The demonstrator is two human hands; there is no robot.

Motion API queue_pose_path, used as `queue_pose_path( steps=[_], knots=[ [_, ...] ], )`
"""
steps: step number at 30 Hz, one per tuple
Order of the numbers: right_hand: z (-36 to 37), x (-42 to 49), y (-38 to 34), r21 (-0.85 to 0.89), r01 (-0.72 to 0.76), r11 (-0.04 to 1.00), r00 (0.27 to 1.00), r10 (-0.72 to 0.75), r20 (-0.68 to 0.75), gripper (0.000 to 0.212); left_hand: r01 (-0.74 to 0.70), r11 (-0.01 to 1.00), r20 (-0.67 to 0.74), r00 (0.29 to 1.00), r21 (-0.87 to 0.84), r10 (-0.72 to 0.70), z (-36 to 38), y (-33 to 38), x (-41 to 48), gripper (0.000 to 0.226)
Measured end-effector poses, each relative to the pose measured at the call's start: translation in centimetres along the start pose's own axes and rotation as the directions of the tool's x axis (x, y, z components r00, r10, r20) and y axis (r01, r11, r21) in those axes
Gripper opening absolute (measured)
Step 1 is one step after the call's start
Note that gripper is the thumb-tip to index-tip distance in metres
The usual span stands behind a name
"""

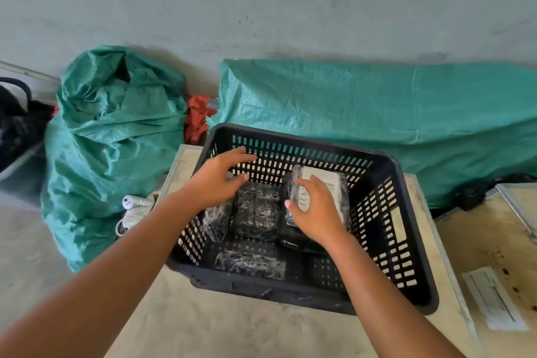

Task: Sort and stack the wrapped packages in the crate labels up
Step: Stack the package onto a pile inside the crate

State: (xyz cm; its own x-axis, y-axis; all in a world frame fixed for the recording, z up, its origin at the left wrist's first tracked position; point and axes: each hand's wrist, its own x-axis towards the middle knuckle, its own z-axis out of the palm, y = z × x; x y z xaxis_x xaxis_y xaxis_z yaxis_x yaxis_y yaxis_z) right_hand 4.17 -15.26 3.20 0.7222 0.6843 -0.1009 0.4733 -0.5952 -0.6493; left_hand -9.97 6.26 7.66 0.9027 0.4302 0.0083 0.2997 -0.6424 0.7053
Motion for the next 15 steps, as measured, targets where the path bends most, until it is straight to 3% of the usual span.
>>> queue_pose_path(
  steps=[3,6,10,15],
  knots=[
    [2.3,0.2,-2.2,0.027,0.066,0.997,0.995,-0.067,0.069,0.057,-0.05,0.996,-0.071,0.996,0.078,0.055,-1.6,-1.9,-1.4,0.047],
    [4.9,1.4,-3.2,0.002,0.084,0.996,0.984,-0.084,0.159,0.061,0.035,0.989,-0.018,0.999,0.144,-0.032,-1.8,-4.1,-2.5,0.058],
    [8.2,3.5,-2.9,-0.092,0.072,0.993,0.951,-0.04,0.307,0.074,0.023,0.997,0.052,0.998,0.078,-0.027,-1.4,-6.2,-3.0,0.073],
    [11.5,6.0,-0.9,-0.351,0.109,0.93,0.898,0.059,0.436,0.094,0.149,0.988,0.054,0.988,-0.037,-0.147,-1.0,-7.2,-2.8,0.081]
  ],
)
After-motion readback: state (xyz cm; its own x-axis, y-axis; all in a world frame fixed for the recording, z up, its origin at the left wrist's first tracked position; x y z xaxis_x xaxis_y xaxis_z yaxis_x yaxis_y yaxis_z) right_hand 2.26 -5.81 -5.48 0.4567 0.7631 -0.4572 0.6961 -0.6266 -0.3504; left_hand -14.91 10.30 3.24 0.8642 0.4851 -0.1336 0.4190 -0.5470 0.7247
